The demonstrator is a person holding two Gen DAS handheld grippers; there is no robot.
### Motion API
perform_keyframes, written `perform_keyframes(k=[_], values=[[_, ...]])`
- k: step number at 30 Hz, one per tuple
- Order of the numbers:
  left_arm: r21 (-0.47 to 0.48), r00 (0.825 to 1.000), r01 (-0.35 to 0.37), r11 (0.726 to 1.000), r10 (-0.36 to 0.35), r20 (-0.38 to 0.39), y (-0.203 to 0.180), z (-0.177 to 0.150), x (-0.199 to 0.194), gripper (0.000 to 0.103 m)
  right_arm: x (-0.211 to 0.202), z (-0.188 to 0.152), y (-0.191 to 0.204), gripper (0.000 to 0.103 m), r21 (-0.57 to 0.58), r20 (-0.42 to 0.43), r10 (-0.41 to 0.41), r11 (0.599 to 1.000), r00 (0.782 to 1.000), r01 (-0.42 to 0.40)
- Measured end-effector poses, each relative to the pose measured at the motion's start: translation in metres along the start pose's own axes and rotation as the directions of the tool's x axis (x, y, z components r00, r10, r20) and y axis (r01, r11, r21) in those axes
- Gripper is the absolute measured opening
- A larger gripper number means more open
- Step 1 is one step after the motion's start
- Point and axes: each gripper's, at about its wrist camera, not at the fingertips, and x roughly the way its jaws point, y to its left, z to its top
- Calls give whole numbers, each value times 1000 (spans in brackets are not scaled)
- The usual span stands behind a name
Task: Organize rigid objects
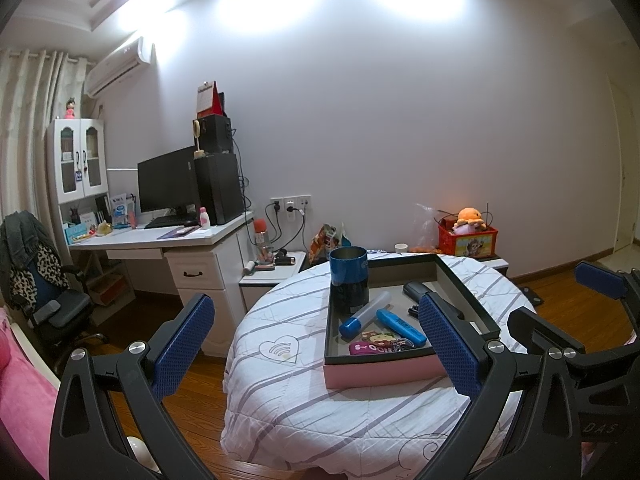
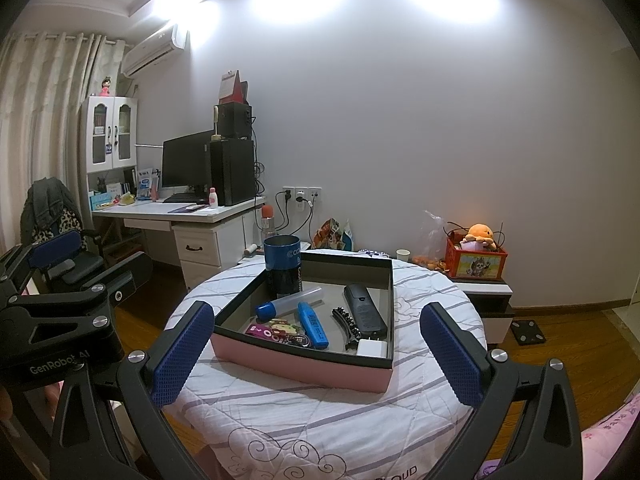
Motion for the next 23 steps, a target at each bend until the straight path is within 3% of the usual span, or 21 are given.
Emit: perform_keyframes(k=[23], values=[[1,1000,0,1000,0,-3,0,0,0,103,2,-2,-2,103,-1,-13,2,1000,1000,-2]])
